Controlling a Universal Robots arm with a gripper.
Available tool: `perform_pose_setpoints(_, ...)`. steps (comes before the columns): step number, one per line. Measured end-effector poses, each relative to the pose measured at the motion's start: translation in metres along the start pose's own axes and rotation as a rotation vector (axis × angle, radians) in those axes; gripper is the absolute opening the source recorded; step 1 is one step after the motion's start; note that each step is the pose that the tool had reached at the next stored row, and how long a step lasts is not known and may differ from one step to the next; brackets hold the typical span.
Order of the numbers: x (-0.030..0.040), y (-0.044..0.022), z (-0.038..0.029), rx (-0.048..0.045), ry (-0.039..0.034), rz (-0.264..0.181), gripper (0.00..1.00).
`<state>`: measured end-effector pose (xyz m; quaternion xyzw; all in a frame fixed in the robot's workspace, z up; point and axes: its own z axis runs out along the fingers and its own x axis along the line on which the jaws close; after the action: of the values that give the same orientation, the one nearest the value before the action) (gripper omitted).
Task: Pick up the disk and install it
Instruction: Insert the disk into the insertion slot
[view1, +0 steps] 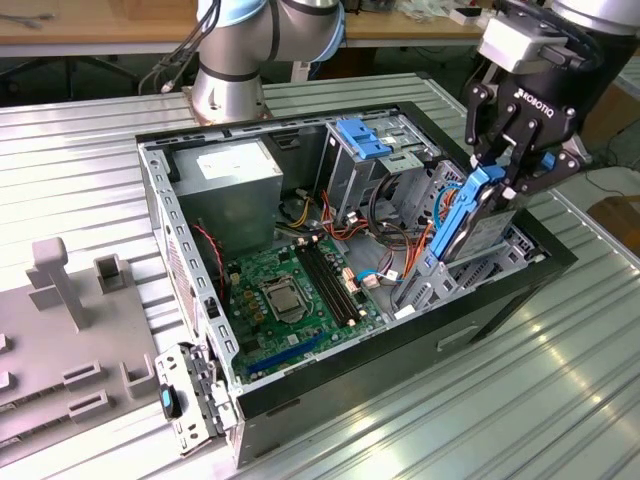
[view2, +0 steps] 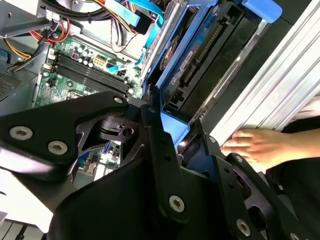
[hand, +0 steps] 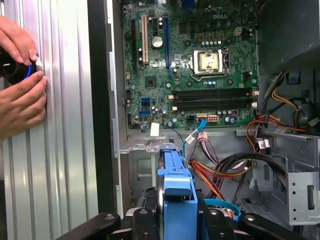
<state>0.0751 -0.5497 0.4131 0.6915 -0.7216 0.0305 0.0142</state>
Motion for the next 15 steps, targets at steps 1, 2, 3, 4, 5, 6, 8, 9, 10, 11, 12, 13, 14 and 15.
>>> perform_pose_setpoints(1, 0.0006, 0.0, 0.0018, 0.0, -0.0007, 0.0, 0.37)
perform_pose_setpoints(2, 0.0017, 0.0, 0.0038, -0.0001, -0.001, 0.0, 0.37)
perform_pose_setpoints(3, 0.0027, 0.0, 0.0062, 0.0, -0.001, 0.0, 0.37)
perform_pose_setpoints(4, 0.0031, 0.0, 0.0071, 0.0, -0.0008, 0.0, 0.37)
perform_pose_setpoints(5, 0.0036, 0.0001, 0.0085, 0.0004, -0.001, 0.0, 0.37)
perform_pose_setpoints(6, 0.0045, 0.0001, 0.0112, 0.0017, -0.0011, 0.0, 0.37)
perform_pose_setpoints(8, 0.0053, 0.0, 0.0127, 0.0033, -0.0009, 0.0, 0.37)
perform_pose_setpoints(9, 0.0053, 0.0, 0.0127, 0.0034, -0.001, 0.0, 0.37)
perform_pose_setpoints(10, 0.0054, 0.0, 0.0128, 0.0035, -0.0011, 0.0, 0.37)
perform_pose_setpoints(11, 0.0054, 0.0, 0.0128, 0.0036, -0.0011, 0.0, 0.37)
perform_pose_setpoints(12, 0.0054, 0.0, 0.0128, 0.0037, -0.001, 0.0, 0.38)
perform_pose_setpoints(13, 0.0054, 0.0, 0.0127, 0.0037, -0.0009, 0.0, 0.44)
perform_pose_setpoints(14, 0.0054, 0.0, 0.0128, 0.0038, -0.001, 0.0, 0.44)
perform_pose_setpoints(15, 0.0054, 0.0, 0.0128, 0.0039, -0.0011, 0.0, 0.51)
